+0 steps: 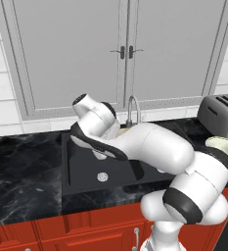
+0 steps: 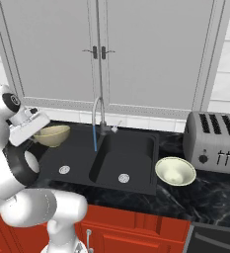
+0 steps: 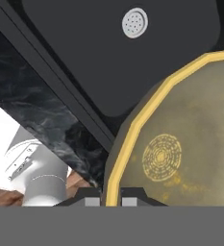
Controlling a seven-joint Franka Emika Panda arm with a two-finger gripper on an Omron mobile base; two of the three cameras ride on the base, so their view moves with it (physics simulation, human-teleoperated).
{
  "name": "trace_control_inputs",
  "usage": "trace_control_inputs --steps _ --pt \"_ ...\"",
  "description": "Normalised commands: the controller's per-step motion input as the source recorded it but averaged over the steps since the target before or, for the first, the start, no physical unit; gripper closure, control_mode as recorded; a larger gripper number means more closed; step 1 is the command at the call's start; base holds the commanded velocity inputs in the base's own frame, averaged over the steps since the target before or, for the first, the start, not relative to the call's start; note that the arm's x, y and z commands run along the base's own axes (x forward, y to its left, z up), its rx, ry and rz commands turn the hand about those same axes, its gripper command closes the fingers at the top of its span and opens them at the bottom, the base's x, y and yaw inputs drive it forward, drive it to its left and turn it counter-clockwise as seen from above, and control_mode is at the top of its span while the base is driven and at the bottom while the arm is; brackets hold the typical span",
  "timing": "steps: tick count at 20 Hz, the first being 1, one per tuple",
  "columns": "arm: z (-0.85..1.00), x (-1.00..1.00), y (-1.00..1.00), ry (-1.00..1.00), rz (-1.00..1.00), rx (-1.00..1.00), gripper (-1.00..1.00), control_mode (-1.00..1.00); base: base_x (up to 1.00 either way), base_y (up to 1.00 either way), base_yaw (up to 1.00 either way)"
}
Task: Rinse each bowl for a few seconds and place them down in the sink or on the counter.
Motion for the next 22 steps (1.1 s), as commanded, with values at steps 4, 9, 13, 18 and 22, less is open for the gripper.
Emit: trace_control_inputs --steps 4,9,13,18,22 --pt "-0.05 0.13 -0.29 0.0 -0.01 0.0 1.0 -1.0 0.0 0.0 0.0" --pt "-0.09 0.19 -0.29 0.02 0.0 0.02 1.0 -1.0 0.0 0.0 0.0" --pt "-0.06 0.21 -0.31 0.02 0.0 0.01 1.0 -1.0 0.0 0.0 0.0" --pt "-0.1 0.18 -0.28 0.01 0.0 0.01 1.0 -1.0 0.0 0.0 0.0" --pt "-0.2 0.18 -0.12 0.0 0.0 0.01 1.0 -1.0 0.0 0.0 0.0"
